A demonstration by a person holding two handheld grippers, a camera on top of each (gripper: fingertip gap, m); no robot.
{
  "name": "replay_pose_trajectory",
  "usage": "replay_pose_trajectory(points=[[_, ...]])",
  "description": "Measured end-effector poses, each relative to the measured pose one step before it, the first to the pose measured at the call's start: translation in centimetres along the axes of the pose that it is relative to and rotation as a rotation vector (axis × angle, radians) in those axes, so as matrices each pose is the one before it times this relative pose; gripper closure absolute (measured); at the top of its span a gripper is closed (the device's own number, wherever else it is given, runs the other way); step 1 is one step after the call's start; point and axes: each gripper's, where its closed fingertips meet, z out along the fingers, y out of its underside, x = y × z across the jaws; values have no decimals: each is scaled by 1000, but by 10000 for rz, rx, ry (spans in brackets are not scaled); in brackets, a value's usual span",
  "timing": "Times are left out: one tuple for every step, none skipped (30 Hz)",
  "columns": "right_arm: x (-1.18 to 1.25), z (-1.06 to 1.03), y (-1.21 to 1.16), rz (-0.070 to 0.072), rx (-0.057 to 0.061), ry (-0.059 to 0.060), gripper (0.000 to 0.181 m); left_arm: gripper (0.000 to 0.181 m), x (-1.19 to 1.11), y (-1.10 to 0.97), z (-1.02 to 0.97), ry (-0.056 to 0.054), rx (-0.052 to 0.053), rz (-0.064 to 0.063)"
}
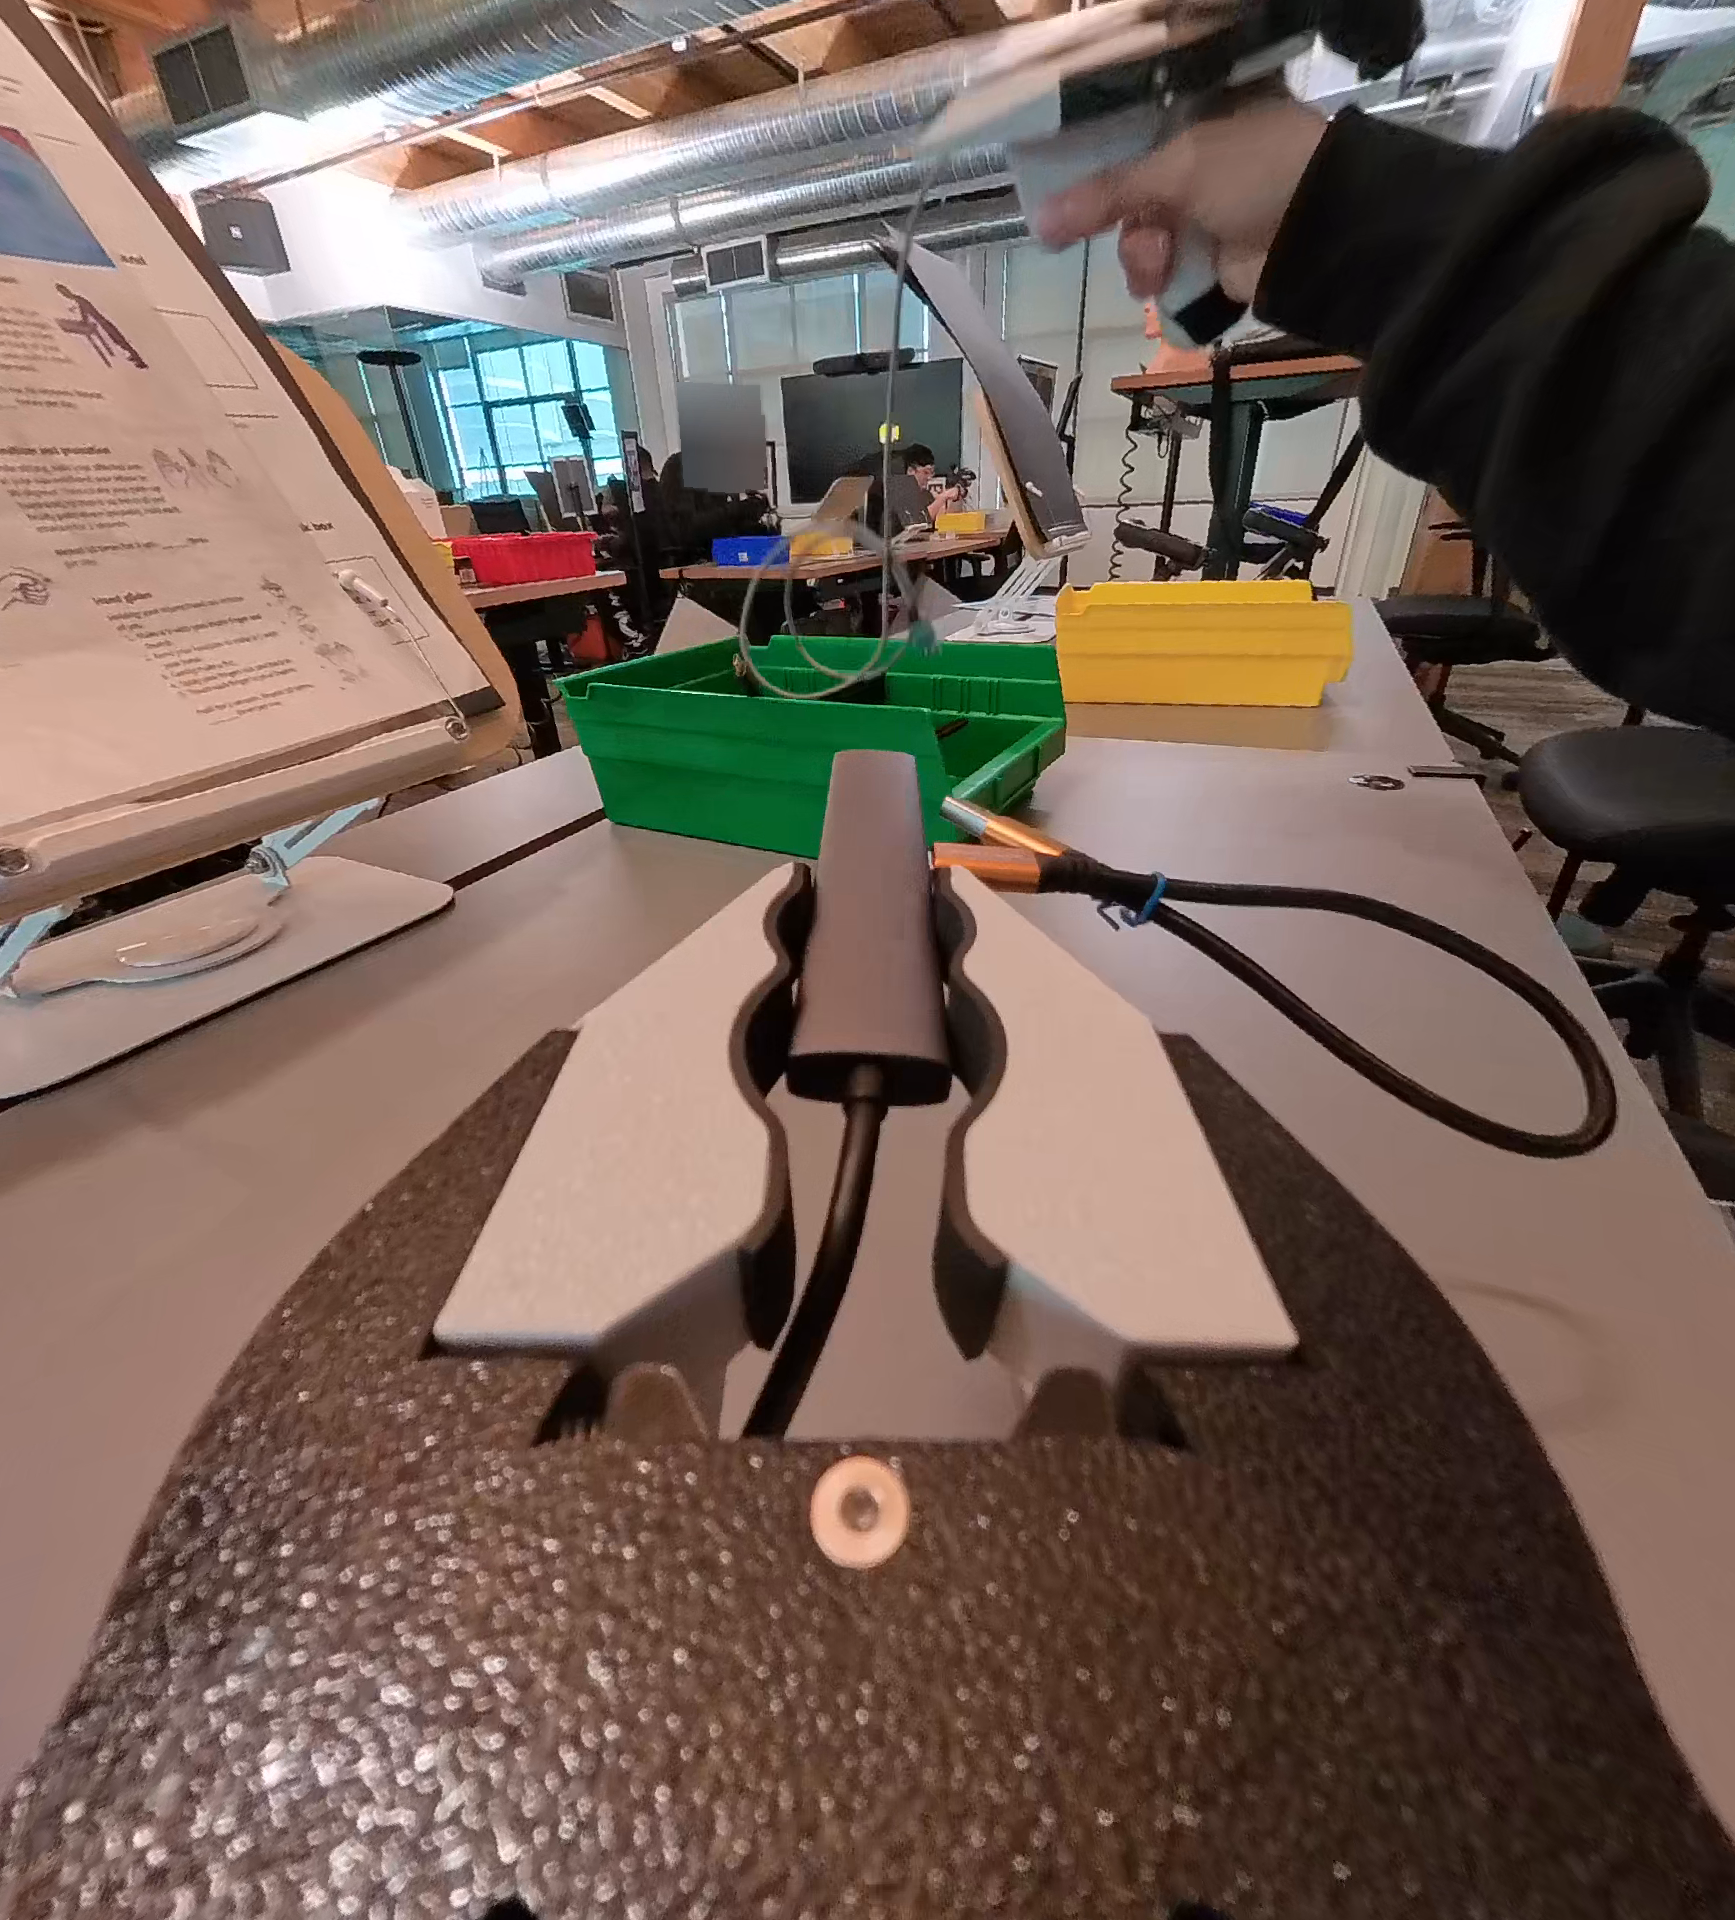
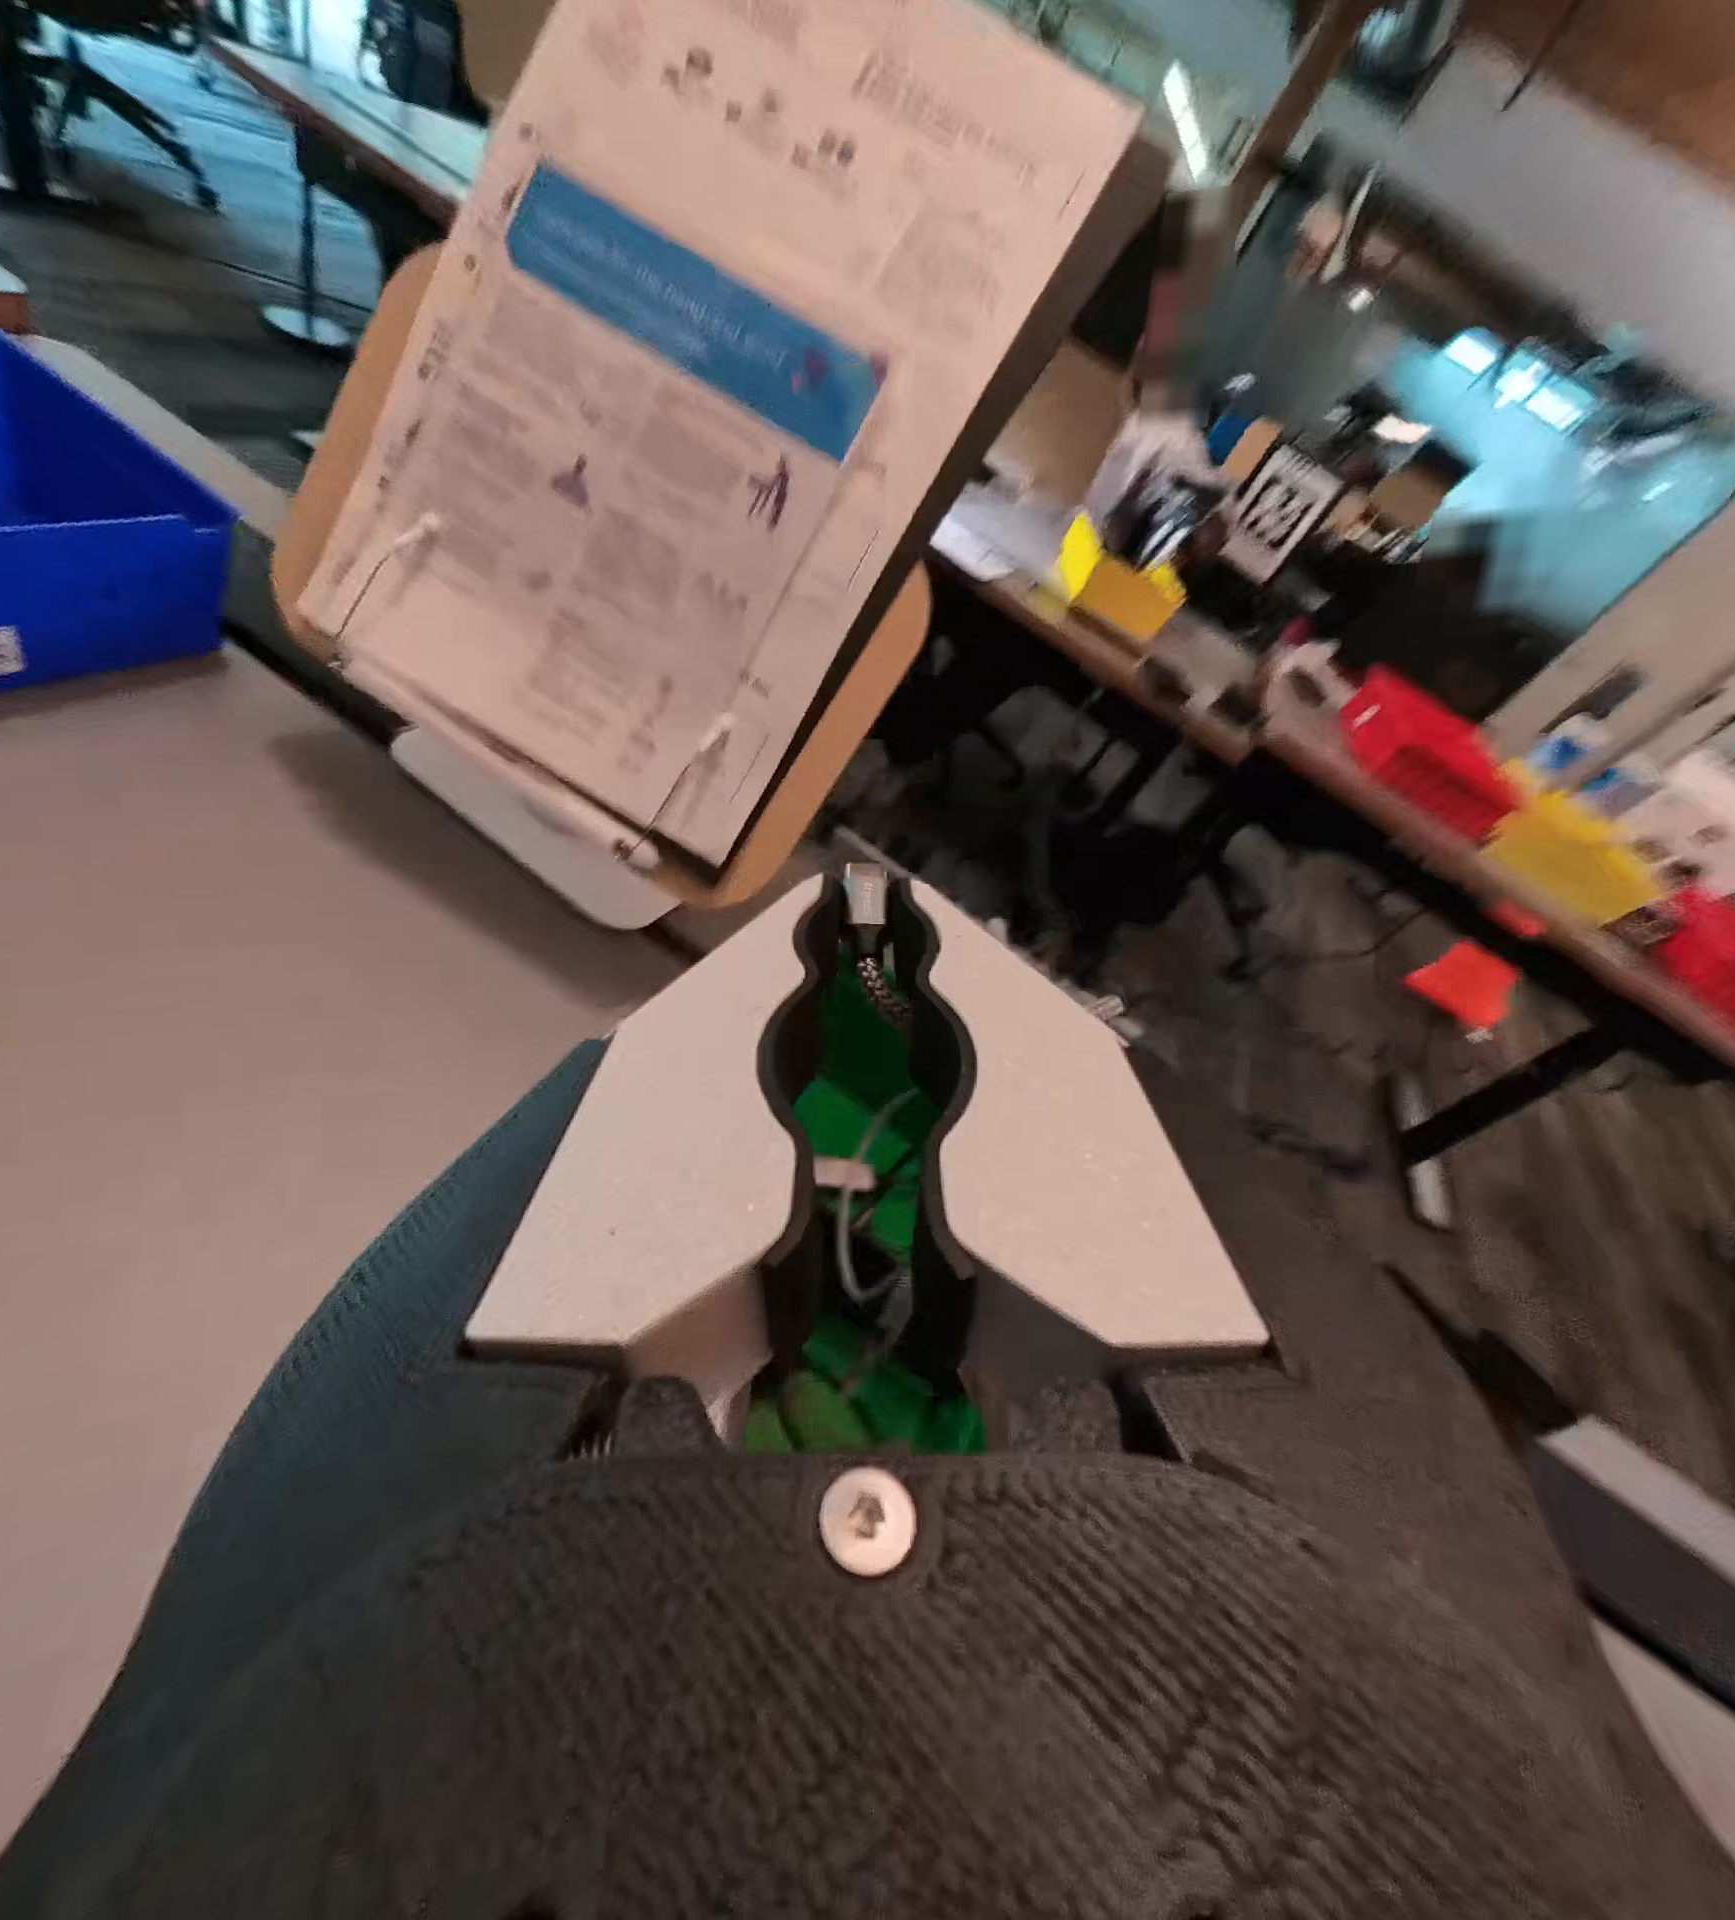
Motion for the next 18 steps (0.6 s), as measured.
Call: replay_pose_trajectory(points=[[-209, 116, 963, 259, -10, -243, 172, 160, -33, -11, -44, 2, 7, -22], [-411, -71, 602, 39, 93, -256, 172, 160, -55, -22, -44, -7, 22, -22], [-495, -182, 396, 24, 77, -276, 172, 160, -97, -32, -57, -43, 34, -19], [-348, -276, 106, 96, 133, -216, 172, 160, -78, -18, -42, -21, 26, -31], [-373, -392, -287, 98, 281, -298, 172, 160, -35, 12, -28, 10, 19, -44], [-43, -514, -647, 149, 414, -127, 172, 160, -52, 9, -6, -10, 22, -44], [355, -534, -711, 147, 383, 97, 172, 160, -38, 10, -1, -8, 14, -33], [216, -402, -378, 77, 152, -43, 172, 160, 10, 21, 9, 17, 0, -22], [14, -272, -118, -2, 27, -183, 172, 160, 10, 21, 19, 2, 1, -9], [205, -134, 115, 84, -21, -37, 172, 160, -7, 25, 27, -6, -2, -1], [0, 30, 591, 99, -247, -164, 173, 160, 22, 43, 39, 19, -14, -5], [-310, 99, 725, 13, -243, -333, 173, 160, 24, 40, 46, 13, -18, -6], [94, 154, 677, 90, -162, -21, 173, 160, 12, 45, 42, -4, -8, 4], [414, 239, 937, 29, -313, 202, 173, 160, 29, 41, 40, 11, -12, -3], [613, 304, 1192, -144, -466, 344, 173, 160, 10, 42, 29, 9, -13, -9], [822, 377, 1298, -237, -529, 474, 173, 160, 15, 20, 15, 2, -6, -3], [823, 472, 1264, -310, -522, 518, 173, 160, -9, 14, 2, -7, 5, -1], [662, 525, 1146, -418, -472, 477, 172, 160, -24, 1, -6, -8, 6, -10]])
